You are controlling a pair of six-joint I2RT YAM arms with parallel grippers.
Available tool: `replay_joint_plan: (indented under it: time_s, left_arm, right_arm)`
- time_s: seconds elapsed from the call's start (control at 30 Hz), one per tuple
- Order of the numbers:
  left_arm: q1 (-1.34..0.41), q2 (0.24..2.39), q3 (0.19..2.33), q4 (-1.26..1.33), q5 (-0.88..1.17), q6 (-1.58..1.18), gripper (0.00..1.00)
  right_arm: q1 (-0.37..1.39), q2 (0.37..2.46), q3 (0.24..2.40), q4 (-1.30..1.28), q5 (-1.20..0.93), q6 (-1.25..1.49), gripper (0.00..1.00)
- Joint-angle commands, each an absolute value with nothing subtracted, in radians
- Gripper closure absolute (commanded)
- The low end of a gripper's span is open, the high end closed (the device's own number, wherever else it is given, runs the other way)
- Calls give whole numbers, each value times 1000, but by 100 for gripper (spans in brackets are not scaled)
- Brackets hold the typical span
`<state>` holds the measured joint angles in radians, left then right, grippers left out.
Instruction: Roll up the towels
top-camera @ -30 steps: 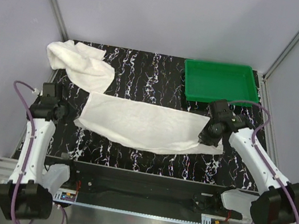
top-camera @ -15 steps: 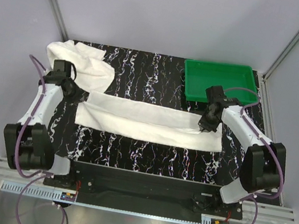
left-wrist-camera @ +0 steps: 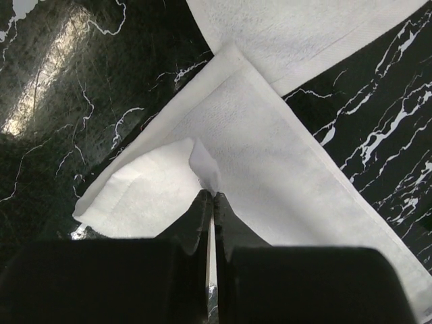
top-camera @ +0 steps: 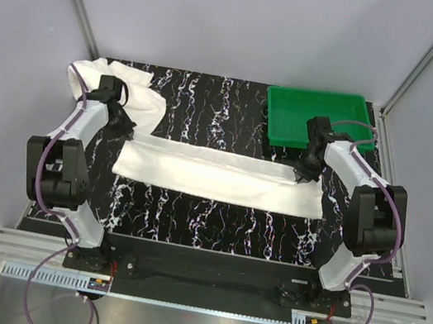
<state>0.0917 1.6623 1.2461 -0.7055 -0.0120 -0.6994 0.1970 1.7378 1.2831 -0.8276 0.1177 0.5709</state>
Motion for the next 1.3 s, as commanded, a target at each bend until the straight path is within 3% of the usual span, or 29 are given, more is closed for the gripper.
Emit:
replay_joint_plan:
  time_s: [0.0,0.2,0.3,0.33,0.43,0.47,0.57,0.6,0.7,0.87,0.97,1.0,1.1,1.13,1.27]
  left_arm:
    - [89,1701,1314,-673,-66,-690,100]
    - [87,1784,1374,-698,-123,-715,100]
    - [87,1833,1411,-707,-136,-729,100]
    - [87,1847,1433,-713,-135,-732,99]
    - [89,1893,1456,-718,-108,-715,75]
    - [92,1904,1468,-719,-94,-700,58]
    - [92,1872,1460,-716,-92,-696,35]
    - [92,1853,1453,-712,-101,-695,22]
    - [92,1783,1454,-722,-158,-690,12]
    - [94,1685,1468,-770,-189,-661,11]
    - [80,1585,1392,-752,-183,-644,12]
    - [75,1554,1329,-741,-169,-641,12]
    - [58,1451,1237,-706,-124,-627,13]
    - [55,1410,1189,-704,-100,-621,13]
    - [38,1327,1083,-678,-68,-583,14]
  right_arm:
    - [187,1792,1342,-811,140,529,100]
    - [163,1897,1428,-818,147,499,98]
    - [153,1951,1488,-833,159,473,70]
    - [153,1962,1503,-845,182,466,41]
    - [150,1977,1561,-882,257,450,18]
    - [150,1964,1586,-894,285,448,13]
    - [147,1878,1586,-905,345,439,12]
    - [150,1849,1577,-902,339,439,12]
    - [150,1709,1482,-844,254,434,12]
    - [150,1511,1251,-736,126,448,14]
    - [150,1441,1125,-695,85,456,21]
    - [150,1421,1093,-646,34,456,30]
    - [152,1407,1011,-572,-46,454,41]
    - [150,1428,1023,-571,-49,457,51]
    - [150,1584,1081,-594,-60,446,70]
